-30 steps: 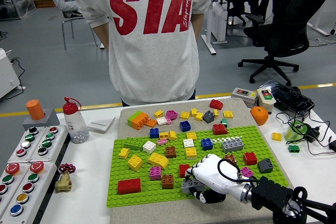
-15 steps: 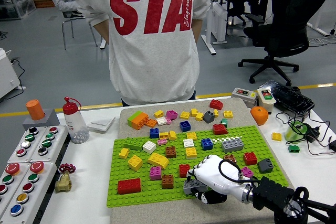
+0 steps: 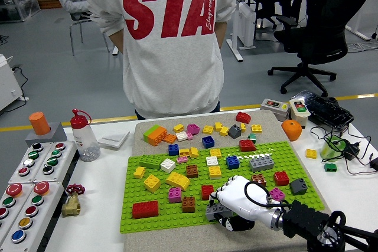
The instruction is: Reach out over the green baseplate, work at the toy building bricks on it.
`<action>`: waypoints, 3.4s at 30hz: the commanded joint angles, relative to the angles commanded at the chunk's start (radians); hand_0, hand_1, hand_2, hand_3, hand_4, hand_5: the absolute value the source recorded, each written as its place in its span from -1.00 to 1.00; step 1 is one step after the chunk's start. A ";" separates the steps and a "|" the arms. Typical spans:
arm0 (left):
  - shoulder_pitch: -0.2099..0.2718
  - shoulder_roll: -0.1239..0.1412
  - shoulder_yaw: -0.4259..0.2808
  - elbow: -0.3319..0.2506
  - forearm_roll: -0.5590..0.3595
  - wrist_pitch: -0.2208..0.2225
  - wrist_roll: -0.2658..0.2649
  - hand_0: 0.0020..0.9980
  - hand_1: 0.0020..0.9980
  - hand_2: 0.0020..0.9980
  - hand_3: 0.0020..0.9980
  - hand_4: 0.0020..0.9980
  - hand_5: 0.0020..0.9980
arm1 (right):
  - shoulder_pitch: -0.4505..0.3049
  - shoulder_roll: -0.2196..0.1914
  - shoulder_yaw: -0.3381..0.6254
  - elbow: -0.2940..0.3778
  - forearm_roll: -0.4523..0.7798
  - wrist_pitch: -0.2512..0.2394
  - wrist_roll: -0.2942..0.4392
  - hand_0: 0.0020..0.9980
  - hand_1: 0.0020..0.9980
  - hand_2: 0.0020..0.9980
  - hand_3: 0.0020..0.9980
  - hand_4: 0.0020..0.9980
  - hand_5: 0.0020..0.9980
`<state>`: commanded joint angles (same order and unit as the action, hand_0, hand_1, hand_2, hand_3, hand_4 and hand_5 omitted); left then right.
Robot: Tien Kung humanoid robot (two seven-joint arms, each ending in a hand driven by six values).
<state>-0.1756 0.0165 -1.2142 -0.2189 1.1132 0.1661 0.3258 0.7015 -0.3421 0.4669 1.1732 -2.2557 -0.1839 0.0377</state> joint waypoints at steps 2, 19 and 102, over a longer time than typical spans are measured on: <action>0.000 0.000 0.000 0.000 0.002 0.000 0.001 0.33 0.23 0.22 -0.05 -0.25 1.00 | -0.001 0.000 0.001 0.001 -0.001 -0.001 0.001 0.12 0.12 0.14 0.17 0.02 -0.51; 0.005 -0.001 0.001 -0.001 0.004 0.001 0.009 0.32 0.23 0.22 -0.05 -0.25 1.00 | -0.006 0.000 0.006 0.012 -0.013 0.008 0.010 0.21 0.26 0.29 0.43 0.32 -0.39; 0.011 0.000 0.004 -0.003 0.008 -0.001 0.017 0.32 0.23 0.22 -0.06 -0.27 1.00 | -0.071 -0.053 0.027 0.091 0.049 0.024 0.062 0.06 0.20 0.17 0.13 0.00 -0.26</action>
<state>-0.1643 0.0166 -1.2106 -0.2218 1.1215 0.1650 0.3432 0.6305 -0.3954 0.4934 1.2647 -2.2063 -0.1596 0.1000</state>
